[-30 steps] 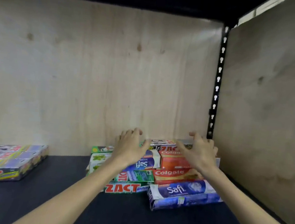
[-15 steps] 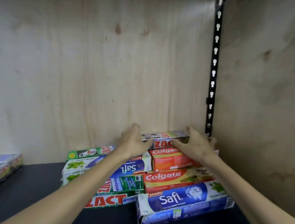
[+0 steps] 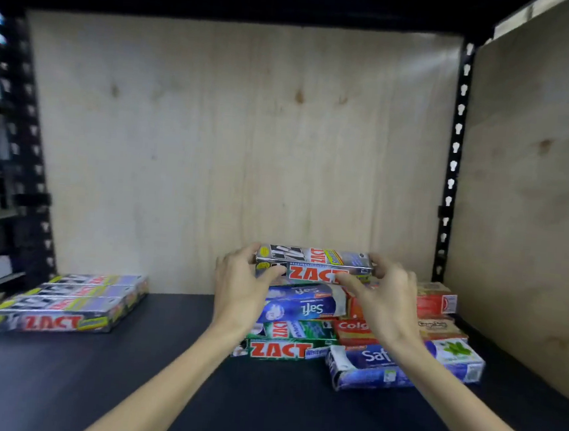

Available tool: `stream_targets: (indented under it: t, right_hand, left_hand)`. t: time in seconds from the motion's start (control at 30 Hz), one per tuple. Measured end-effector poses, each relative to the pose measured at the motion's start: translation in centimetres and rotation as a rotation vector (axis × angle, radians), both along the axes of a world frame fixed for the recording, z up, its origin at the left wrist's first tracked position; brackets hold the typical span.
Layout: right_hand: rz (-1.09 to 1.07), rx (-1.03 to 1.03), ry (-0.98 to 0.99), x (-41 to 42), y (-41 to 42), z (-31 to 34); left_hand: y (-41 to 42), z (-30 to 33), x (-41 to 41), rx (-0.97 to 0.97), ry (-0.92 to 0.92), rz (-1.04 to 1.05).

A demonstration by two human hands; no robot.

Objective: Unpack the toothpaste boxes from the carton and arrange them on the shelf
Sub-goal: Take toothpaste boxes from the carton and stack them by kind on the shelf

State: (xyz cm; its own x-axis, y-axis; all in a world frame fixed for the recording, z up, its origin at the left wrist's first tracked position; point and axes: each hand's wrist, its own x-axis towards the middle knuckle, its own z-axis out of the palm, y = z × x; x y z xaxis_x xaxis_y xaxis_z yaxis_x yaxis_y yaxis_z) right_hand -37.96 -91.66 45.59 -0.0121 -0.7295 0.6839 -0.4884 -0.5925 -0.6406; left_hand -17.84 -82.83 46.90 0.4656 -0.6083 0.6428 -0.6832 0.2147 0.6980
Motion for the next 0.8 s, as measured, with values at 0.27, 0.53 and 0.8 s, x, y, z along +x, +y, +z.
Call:
stream_targets:
  t: [0.27, 0.53, 0.8]
  right_hand:
    - [0.170, 0.008, 0.029, 8.8, 9.5, -2.1]
    - [0.317, 0.030, 0.111, 20.3, 15.0, -4.3]
    - [0.449, 0.128, 0.222, 28.0, 16.3, -6.0]
  left_hand:
    - [12.0, -3.4, 8.2, -0.008, 0.077, 0.139]
    - [21.6, -4.7, 18.1, 0.010, 0.010, 0.323]
    - [24.2, -5.3, 25.9, 0.334, 0.017, 0.367]
